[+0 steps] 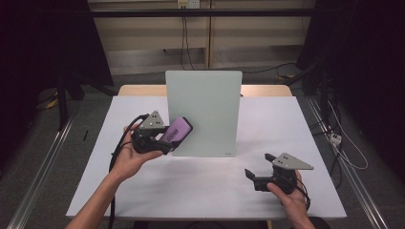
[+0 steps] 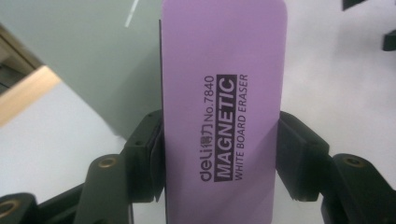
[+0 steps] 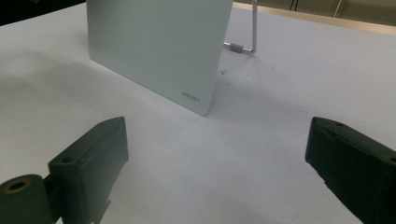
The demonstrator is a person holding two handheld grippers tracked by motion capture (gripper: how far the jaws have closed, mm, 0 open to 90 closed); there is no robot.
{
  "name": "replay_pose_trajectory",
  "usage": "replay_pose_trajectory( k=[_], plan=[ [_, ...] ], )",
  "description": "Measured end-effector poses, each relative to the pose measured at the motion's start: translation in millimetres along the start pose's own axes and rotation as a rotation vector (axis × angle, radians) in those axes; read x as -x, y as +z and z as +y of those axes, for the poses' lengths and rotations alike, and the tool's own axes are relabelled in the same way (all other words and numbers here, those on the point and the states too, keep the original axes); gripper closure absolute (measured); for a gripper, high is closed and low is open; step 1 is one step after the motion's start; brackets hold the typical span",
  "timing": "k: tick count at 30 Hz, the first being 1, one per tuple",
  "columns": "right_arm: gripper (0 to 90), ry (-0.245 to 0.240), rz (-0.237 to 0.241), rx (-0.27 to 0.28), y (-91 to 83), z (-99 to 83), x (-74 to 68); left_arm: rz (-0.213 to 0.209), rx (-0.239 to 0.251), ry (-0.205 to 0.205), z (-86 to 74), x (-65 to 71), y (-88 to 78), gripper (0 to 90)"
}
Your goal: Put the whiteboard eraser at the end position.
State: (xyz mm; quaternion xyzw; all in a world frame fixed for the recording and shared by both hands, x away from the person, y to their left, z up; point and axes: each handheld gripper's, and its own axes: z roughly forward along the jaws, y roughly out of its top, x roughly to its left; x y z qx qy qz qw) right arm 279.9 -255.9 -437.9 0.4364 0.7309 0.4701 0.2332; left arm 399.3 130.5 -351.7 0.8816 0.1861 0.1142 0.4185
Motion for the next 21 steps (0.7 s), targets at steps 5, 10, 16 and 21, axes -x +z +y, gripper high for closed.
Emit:
replay_pose_trajectory(
  k=[5, 10, 16, 21],
  plan=[
    [5.9, -0.009, 0.001, -0.002, -0.5, -0.2, -1.5, -0.048, -0.039, 0.005, 1.6, 5.0, 5.9, 40.9],
    [5.9, -0.012, 0.001, 0.0, -3.1, -1.2, -0.7, -0.087, -0.076, 0.029, 10.1, 17.7, 12.3, 40.9],
    [5.9, -0.01, 0.008, 0.001, -3.8, -1.2, -1.4, -0.134, -0.146, 0.05, 11.9, 28.4, 24.4, 40.9],
    [5.9, -0.015, 0.011, -0.001, -2.4, -1.1, -0.9, -0.163, -0.197, 0.071, 11.7, 33.7, 33.4, 40.9]
  ],
)
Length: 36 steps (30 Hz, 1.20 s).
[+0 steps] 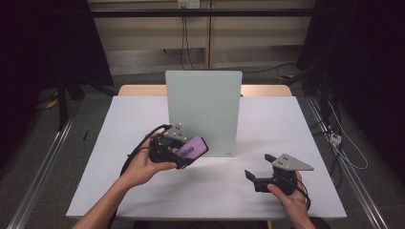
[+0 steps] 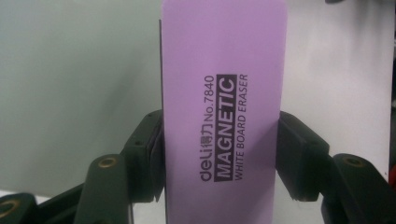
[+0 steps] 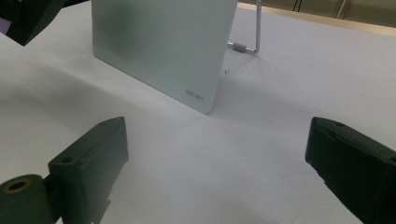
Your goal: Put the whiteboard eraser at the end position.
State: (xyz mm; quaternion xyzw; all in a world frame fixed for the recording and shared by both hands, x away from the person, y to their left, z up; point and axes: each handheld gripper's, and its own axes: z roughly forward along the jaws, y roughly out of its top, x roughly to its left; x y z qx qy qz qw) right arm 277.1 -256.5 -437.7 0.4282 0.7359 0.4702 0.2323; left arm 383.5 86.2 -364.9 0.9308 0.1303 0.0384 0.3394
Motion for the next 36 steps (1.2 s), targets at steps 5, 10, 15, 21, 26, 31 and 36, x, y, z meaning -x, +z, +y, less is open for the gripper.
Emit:
replay_pose_trajectory(
  k=[5, 10, 15, 21, 26, 31, 36],
  plan=[
    [5.9, 0.003, 0.003, 0.002, -0.9, -0.4, 0.4, -0.024, -0.028, -0.005, 0.8, 0.5, 6.2, 40.8],
    [5.9, 0.006, 0.007, 0.003, -1.2, -0.3, 0.2, -0.044, -0.059, 0.01, -0.9, 5.5, 14.9, 40.8],
    [5.9, 0.007, 0.01, 0.004, -0.5, -0.6, 0.4, -0.071, -0.109, 0.032, 0.3, 14.0, 29.2, 40.8],
    [5.9, 0.008, 0.008, 0.004, -0.3, -0.7, 1.0, -0.084, -0.131, 0.017, 2.1, 19.4, 40.3, 40.8],
    [5.9, 0.006, 0.004, 0.001, 0.7, -0.5, 0.7, -0.105, -0.171, 0.038, 4.3, 21.3, 50.5, 40.8],
    [5.9, 0.008, -0.001, -0.001, 1.6, -0.4, 1.1, -0.127, -0.177, 0.023, 4.6, 20.8, 55.8, 40.7],
    [5.9, 0.011, -0.006, -0.002, 2.4, 0.1, 0.8, -0.142, -0.185, 0.023, 3.2, 22.6, 61.2, 40.7]
  ],
)
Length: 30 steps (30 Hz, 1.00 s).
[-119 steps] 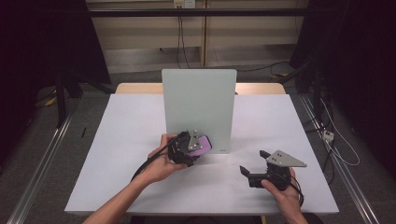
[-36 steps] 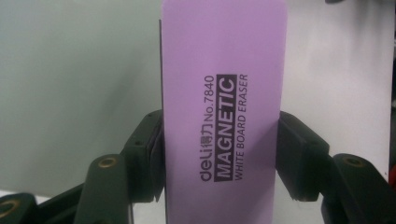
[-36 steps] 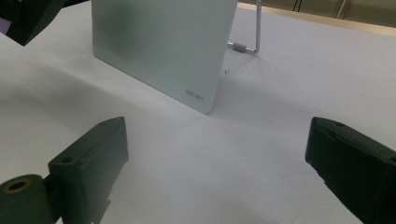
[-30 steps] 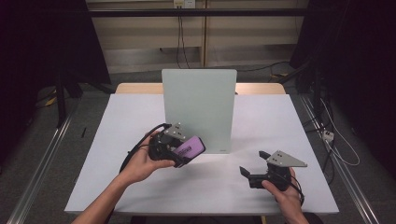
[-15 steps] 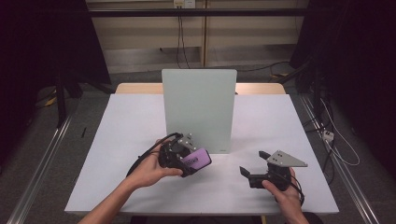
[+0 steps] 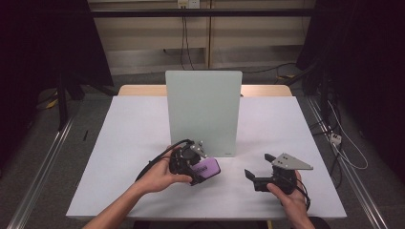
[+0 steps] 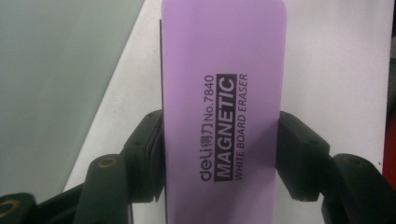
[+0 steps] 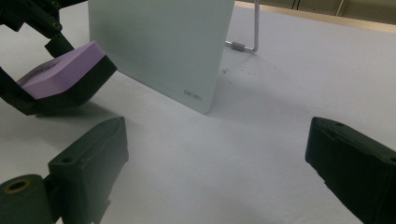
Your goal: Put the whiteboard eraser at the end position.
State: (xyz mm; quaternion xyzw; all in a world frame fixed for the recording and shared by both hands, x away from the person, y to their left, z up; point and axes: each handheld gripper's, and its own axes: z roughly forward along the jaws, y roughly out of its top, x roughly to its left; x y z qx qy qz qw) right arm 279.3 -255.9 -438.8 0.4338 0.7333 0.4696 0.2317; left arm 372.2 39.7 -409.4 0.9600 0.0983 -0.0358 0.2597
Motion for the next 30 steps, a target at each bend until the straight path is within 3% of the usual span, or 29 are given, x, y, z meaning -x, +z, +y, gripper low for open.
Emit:
replay_pose_trajectory(
  k=[4, 17, 21, 30],
  plan=[
    [5.9, -0.005, 0.001, -0.003, 0.4, 0.2, -0.9, -0.015, -0.01, -0.002, -0.4, -0.2, 8.5, 40.4],
    [5.9, -0.003, 0.001, 0.001, -0.6, 0.2, -1.2, 0.006, -0.029, 0.0, 1.7, 0.2, 19.1, 40.4],
    [5.8, -0.008, 0.003, -0.002, -0.6, 0.2, -1.4, -0.007, -0.015, -0.025, -0.3, -1.3, 21.8, 40.3],
    [5.9, -0.009, 0.0, -0.002, -1.0, 0.2, -1.4, -0.006, -0.027, -0.003, -0.7, 0.0, 22.3, 40.1]
  ],
)
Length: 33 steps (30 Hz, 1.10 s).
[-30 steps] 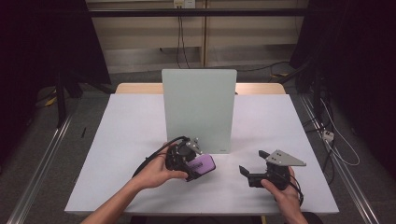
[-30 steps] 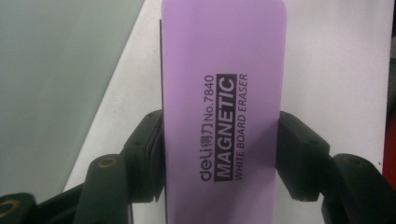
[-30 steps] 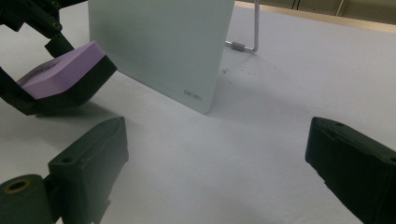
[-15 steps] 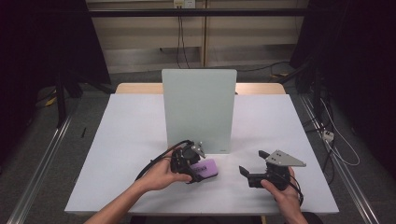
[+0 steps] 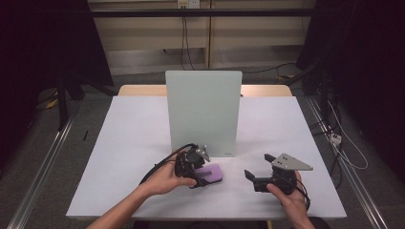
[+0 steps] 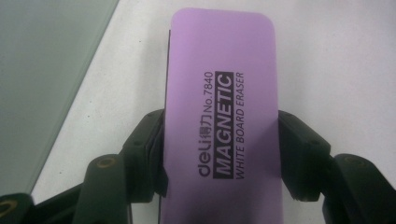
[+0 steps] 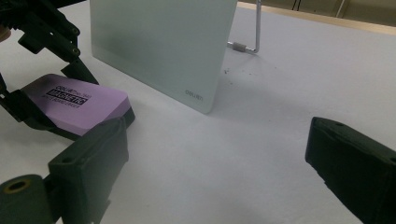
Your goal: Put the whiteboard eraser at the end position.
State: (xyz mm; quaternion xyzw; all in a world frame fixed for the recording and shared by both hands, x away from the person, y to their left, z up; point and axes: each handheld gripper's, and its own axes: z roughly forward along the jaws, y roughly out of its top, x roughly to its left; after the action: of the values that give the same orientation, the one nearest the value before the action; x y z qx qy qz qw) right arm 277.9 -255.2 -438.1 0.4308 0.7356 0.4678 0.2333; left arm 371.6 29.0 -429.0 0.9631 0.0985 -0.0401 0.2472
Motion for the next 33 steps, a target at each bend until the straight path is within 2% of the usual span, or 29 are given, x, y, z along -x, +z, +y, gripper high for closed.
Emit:
replay_pose_trajectory(
  k=[6, 7, 9, 11, 15, 16, 18, 20, 23, 27, 32, 33],
  plan=[
    [5.9, 0.0, -0.001, 0.0, -0.2, 0.0, -0.1, -0.006, 0.014, -0.009, -0.6, -0.2, 2.0, 39.3],
    [5.9, 0.0, -0.001, 0.0, -0.1, 0.0, 0.0, -0.001, -0.002, -0.002, -0.3, -0.5, 1.5, 39.1],
    [5.9, 0.0, -0.001, 0.0, 0.0, 0.0, 0.0, 0.006, 0.008, -0.005, -0.9, 0.3, 2.8, 37.6],
    [5.9, -0.001, 0.0, 0.0, 0.0, 0.0, -0.1, -0.006, 0.002, 0.005, -1.1, -1.1, 2.9, 36.7],
    [5.9, -0.001, 0.0, 0.0, -0.2, 0.0, -0.1, -0.018, 0.024, -0.006, -2.4, -1.8, 2.7, 33.1],
    [5.9, -0.001, 0.0, 0.0, -0.2, 0.1, 0.0, -0.013, 0.019, -0.003, -2.4, -2.3, 2.0, 31.1],
    [5.9, -0.002, 0.001, 0.0, -0.1, 0.1, -0.1, 0.004, 0.038, -0.018, -2.8, -1.7, 2.3, 24.6],
    [5.9, -0.002, 0.001, 0.001, -0.2, 0.1, -0.2, 0.021, 0.037, -0.015, -2.9, -2.1, 2.1, 23.2],
    [5.9, -0.001, 0.001, 0.001, -0.2, 0.1, -0.4, 0.04, 0.041, -0.022, -3.5, -2.0, 2.3, 14.6],
    [5.9, -0.001, 0.0, 0.0, -0.2, 0.0, -0.5, 0.053, 0.048, -0.026, -3.6, -2.3, 1.9, 8.8],
    [5.9, -0.002, 0.0, 0.001, -0.3, 0.0, -0.3, 0.061, 0.058, -0.031, -3.8, -2.9, 1.9, 7.9],
    [5.9, -0.002, 0.0, 0.001, -0.3, 0.1, -0.4, 0.093, 0.028, -0.027, -2.7, -1.7, -0.2, 7.9]
  ],
)
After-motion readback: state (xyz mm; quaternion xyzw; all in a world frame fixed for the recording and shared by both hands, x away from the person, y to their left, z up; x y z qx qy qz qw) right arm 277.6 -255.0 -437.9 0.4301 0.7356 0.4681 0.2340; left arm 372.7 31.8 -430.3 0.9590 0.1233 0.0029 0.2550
